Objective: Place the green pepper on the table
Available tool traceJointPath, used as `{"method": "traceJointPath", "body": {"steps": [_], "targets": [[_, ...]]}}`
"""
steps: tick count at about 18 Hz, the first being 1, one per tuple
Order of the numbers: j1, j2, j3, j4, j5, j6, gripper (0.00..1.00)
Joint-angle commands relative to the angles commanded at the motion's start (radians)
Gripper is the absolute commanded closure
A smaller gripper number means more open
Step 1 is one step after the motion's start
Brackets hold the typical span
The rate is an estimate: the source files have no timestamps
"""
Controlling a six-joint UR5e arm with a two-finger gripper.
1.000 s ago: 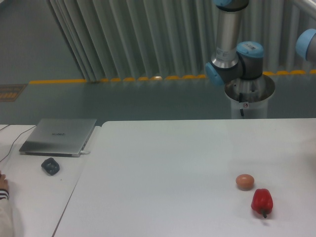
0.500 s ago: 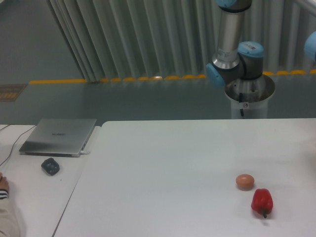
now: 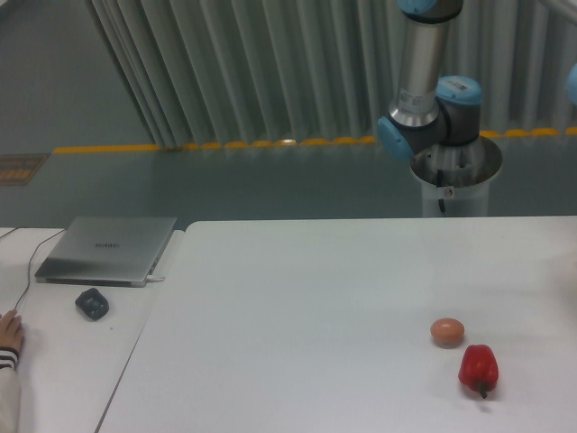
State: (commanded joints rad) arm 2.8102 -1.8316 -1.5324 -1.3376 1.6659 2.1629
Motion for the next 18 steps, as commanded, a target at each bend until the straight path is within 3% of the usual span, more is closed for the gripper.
{"method": "traceJointPath", "body": {"steps": [11, 13, 18], "targets": [[0.034, -0.041, -0.014, 0.005, 0.002, 0.167, 0.0], [0.034, -0.061, -0.006, 0.053, 0.02, 0.304, 0.0], [0.034, -0.066, -0.012, 0.084, 0.086, 0.533, 0.0]]}}
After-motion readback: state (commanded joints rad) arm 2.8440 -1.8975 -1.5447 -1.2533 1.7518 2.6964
